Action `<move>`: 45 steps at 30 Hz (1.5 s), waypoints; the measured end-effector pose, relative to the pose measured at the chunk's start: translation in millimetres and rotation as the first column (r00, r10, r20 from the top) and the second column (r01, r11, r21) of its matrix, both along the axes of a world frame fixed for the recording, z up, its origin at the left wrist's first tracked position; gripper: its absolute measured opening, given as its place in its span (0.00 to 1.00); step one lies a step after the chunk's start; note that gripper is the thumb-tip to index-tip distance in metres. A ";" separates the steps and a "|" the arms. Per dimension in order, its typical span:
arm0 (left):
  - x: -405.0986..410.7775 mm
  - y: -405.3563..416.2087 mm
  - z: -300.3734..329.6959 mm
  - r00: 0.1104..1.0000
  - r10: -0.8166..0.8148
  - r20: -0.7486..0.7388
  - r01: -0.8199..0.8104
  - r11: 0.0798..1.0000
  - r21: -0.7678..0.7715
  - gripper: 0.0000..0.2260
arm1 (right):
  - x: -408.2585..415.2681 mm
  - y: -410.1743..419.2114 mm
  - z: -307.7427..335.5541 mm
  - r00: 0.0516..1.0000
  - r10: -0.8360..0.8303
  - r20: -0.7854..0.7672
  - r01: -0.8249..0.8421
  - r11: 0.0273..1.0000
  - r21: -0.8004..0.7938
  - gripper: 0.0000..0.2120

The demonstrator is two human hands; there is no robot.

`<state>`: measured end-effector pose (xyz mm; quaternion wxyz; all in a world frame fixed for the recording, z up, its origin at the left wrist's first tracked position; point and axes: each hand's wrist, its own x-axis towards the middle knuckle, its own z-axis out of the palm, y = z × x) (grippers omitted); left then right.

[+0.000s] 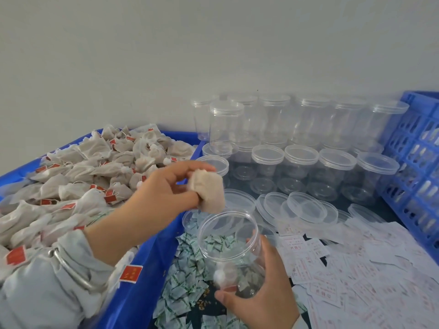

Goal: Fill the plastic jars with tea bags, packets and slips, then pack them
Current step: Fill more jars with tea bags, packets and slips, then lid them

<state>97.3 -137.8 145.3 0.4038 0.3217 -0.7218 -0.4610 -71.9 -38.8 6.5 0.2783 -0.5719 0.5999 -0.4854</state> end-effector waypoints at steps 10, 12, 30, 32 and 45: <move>-10.3 14.5 -13.5 0.866 -0.017 0.500 0.172 0.948 -0.266 0.11 | 2.8 -2.0 -8.5 0.999 -0.037 -0.020 0.036 0.999 -0.029 0.53; -9.9 15.0 -15.7 0.846 -0.061 0.530 0.227 0.940 -0.255 0.11 | 3.1 -2.6 -9.5 0.997 -0.056 -0.051 0.054 0.998 -0.037 0.53; 61.8 -81.6 -36.5 0.578 0.534 0.618 -0.421 0.843 -0.335 0.14 | 4.5 2.3 -0.9 0.995 0.049 0.086 -0.045 0.998 -0.042 0.56; 63.2 -84.6 -48.1 0.487 0.464 0.740 -0.370 0.877 -0.306 0.17 | 4.5 3.1 1.2 0.997 0.037 0.072 -0.034 0.999 -0.040 0.56; 58.8 -86.5 -59.2 0.215 0.120 0.969 -0.087 0.991 -0.103 0.14 | 3.9 1.3 0.3 0.996 0.070 0.060 -0.068 0.997 -0.034 0.56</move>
